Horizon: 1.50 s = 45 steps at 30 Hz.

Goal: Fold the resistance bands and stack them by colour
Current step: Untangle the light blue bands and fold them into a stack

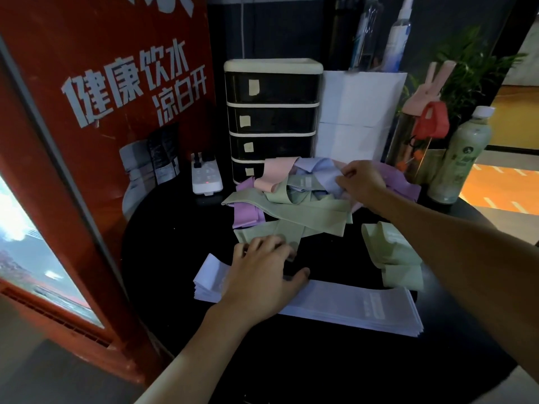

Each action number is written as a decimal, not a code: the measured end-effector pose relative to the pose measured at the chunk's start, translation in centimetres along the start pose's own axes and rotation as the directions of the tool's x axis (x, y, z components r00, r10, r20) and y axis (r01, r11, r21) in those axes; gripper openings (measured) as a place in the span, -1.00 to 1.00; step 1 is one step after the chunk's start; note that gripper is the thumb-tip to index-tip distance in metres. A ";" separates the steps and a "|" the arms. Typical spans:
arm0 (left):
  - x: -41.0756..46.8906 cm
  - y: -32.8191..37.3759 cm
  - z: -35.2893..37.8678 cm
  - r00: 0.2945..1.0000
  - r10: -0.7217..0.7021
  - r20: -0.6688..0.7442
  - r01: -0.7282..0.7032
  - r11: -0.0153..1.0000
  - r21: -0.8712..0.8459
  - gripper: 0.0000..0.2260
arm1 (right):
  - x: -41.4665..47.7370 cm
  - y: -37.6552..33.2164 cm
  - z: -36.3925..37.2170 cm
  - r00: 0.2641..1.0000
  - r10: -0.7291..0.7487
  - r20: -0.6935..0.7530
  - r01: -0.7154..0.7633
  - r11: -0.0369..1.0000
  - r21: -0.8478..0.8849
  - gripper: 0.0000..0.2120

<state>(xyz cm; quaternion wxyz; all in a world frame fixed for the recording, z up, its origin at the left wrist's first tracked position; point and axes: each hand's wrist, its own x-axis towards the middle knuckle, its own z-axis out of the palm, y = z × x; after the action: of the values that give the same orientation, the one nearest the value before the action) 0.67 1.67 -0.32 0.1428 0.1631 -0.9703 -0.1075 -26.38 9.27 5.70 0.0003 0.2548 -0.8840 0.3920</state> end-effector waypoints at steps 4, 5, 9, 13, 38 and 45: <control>0.0 0.0 -0.1 1.000 -0.003 -0.009 0.003 1.000 -0.015 -0.60 | -0.7 -0.5 -0.9 0.987 -0.119 -0.111 0.116 0.993 -0.035 -0.79; 0.0 0.1 -0.1 1.000 -0.006 -0.014 0.006 1.000 -0.017 -0.60 | -1.2 -0.9 -1.3 0.983 -0.139 -0.119 0.137 0.990 -0.019 -0.77; -0.1 0.2 -0.1 0.997 -0.023 -0.076 0.019 0.998 -0.052 -0.69 | -1.9 -1.7 -2.6 0.959 -0.242 -0.146 0.249 0.968 0.031 -0.87; -0.1 0.3 -0.9 0.994 -0.027 -0.105 0.018 0.996 -0.086 -0.74 | -2.4 -2.3 -3.5 0.928 -0.341 -0.148 0.354 0.932 0.074 -0.85; 4.5 6.2 -10.2 0.900 -0.109 -0.423 -0.248 0.670 -0.700 -0.72 | -12.8 -9.2 -8.1 0.918 -0.334 -0.216 0.395 0.829 0.395 -0.79; 4.2 7.1 -11.0 0.918 -0.246 -0.312 -0.160 0.488 -0.858 -0.85 | -14.5 -8.6 -8.9 0.934 -0.300 -0.193 0.356 0.814 0.459 -0.88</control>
<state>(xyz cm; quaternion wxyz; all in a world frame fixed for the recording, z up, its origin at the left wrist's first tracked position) -1.68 4.95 12.78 0.3946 0.1111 -0.7266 -0.5513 -11.71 17.12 14.90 0.0534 0.3730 -0.6979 0.6090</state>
